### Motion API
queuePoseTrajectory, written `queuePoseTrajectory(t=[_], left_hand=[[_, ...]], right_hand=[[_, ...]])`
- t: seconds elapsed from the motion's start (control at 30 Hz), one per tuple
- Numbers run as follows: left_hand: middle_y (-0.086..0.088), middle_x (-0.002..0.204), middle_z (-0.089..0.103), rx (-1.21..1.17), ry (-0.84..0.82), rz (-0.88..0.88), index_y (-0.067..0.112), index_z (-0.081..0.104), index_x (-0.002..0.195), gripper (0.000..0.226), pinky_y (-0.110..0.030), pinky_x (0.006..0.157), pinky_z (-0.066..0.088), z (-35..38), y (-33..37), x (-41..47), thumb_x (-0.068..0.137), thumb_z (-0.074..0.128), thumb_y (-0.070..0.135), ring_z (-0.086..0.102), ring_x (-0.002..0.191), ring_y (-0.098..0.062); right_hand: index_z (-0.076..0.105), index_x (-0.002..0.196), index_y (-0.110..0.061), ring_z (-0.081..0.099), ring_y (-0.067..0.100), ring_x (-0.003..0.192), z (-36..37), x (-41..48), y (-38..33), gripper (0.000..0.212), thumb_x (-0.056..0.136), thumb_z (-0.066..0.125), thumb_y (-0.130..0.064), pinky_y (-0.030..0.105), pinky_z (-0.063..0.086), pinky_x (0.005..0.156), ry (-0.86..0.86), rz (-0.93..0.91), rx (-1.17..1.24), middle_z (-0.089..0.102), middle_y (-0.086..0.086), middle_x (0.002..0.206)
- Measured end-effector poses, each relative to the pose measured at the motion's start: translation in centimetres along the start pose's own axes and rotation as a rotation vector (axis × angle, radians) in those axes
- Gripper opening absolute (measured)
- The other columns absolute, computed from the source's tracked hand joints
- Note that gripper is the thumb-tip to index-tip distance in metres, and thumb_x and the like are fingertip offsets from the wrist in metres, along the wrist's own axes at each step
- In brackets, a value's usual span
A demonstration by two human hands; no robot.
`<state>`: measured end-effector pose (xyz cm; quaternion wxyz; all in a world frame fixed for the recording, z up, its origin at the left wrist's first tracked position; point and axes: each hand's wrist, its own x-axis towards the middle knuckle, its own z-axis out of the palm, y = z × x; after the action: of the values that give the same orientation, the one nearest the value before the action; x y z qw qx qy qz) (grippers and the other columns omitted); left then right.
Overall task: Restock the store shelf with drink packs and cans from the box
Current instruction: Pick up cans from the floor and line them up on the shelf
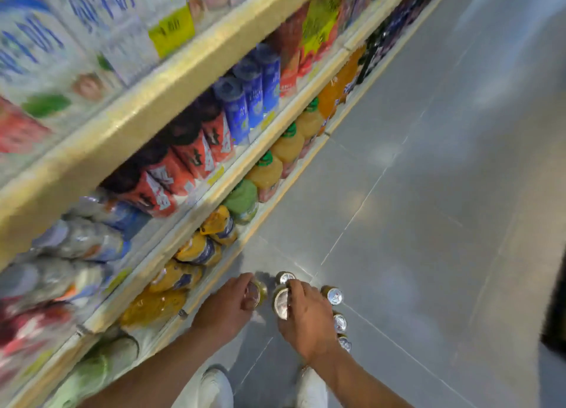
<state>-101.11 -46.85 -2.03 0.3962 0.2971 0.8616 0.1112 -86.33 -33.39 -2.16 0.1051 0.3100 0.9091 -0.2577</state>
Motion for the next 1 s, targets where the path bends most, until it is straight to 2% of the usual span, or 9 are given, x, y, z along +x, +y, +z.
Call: queuePoseTrajectory(t=[0.07,0.17,0.27,0.37,0.43,0.57,0.7,0.83,1.0], left_hand=[[0.005,0.127,0.06,-0.051,0.027,0.017,0.032,0.042,0.137,0.062,-0.038,0.09,0.051,-3.5,2.8,-3.1,0.08,0.065,0.031,0.061,0.114,-0.022],[0.001,0.125,0.061,-0.106,0.073,0.02,0.027,0.041,0.139,0.065,-0.031,0.086,0.048,-9.6,8.3,-9.7,0.079,0.067,0.028,0.06,0.112,-0.023],[-0.001,0.109,0.065,-0.135,0.137,0.016,0.022,0.041,0.131,0.055,-0.031,0.077,0.048,-14.6,12.8,-15.5,0.083,0.067,0.03,0.063,0.094,-0.023],[0.009,0.093,0.062,-0.231,0.255,0.073,0.03,0.044,0.115,0.05,-0.029,0.075,0.05,-18.9,15.8,-21.7,0.075,0.067,0.047,0.063,0.085,-0.014],[0.017,0.094,0.063,-0.302,0.331,0.08,0.038,0.046,0.111,0.056,-0.023,0.072,0.048,-21.2,16.8,-25.6,0.064,0.071,0.056,0.062,0.083,-0.004],[0.026,0.094,0.064,-0.521,0.464,0.146,0.047,0.051,0.106,0.052,-0.002,0.069,0.043,-25.9,19.0,-33.1,0.069,0.084,0.034,0.058,0.087,0.021],[0.028,0.116,0.061,-0.694,0.631,0.195,0.05,0.052,0.119,0.061,-0.014,0.094,0.045,-28.6,18.3,-39.8,0.067,0.082,0.04,0.055,0.109,0.016],[0.033,0.116,0.057,-0.764,0.784,0.193,0.057,0.051,0.112,0.056,-0.008,0.089,0.041,-31.0,16.5,-46.3,0.073,0.084,0.035,0.05,0.104,0.025],[0.016,0.118,0.066,-0.758,0.978,0.159,0.044,0.054,0.118,0.062,-0.034,0.098,0.051,-33.1,12.0,-55.2,0.064,0.082,0.053,0.061,0.113,-0.003]], right_hand=[[0.054,0.121,-0.023,0.064,0.027,0.091,-4.5,-1.2,-1.4,0.062,0.064,0.061,-0.045,0.039,0.051,0.077,0.039,0.02,0.102,0.067,-0.001,0.106],[0.046,0.126,-0.033,0.064,0.024,0.098,-12.3,-4.6,-4.2,0.064,0.066,0.068,-0.041,0.04,0.052,0.083,0.075,0.104,0.259,0.066,-0.006,0.109],[0.043,0.119,-0.043,0.064,0.018,0.095,-19.3,-7.3,-6.3,0.059,0.068,0.074,-0.047,0.039,0.055,0.081,0.114,0.143,0.412,0.063,-0.013,0.104],[0.043,0.108,-0.043,0.062,0.013,0.096,-26.6,-10.1,-8.5,0.058,0.063,0.079,-0.051,0.031,0.051,0.077,0.156,0.054,0.43,0.063,-0.017,0.101],[0.044,0.105,-0.043,0.061,0.012,0.095,-31.1,-12.2,-10.2,0.06,0.058,0.079,-0.057,0.03,0.049,0.076,0.158,-0.028,0.443,0.064,-0.017,0.101],[0.05,0.11,-0.051,0.059,0.0,0.102,-38.9,-15.2,-13.6,0.064,0.056,0.083,-0.059,0.024,0.049,0.084,0.175,-0.282,0.423,0.063,-0.024,0.107],[0.052,0.121,-0.052,0.059,0.004,0.108,-44.4,-18.0,-18.5,0.073,0.053,0.081,-0.058,0.031,0.051,0.093,0.117,-0.448,0.442,0.062,-0.02,0.118],[0.054,0.121,-0.051,0.06,0.001,0.107,-47.0,-20.6,-23.9,0.071,0.061,0.089,-0.038,0.029,0.051,0.09,0.047,-0.589,0.495,0.064,-0.025,0.116],[0.057,0.105,-0.052,0.064,-0.001,0.096,-47.3,-23.8,-32.4,0.061,0.064,0.092,-0.023,0.015,0.051,0.072,-0.02,-0.753,0.537,0.066,-0.027,0.104]])
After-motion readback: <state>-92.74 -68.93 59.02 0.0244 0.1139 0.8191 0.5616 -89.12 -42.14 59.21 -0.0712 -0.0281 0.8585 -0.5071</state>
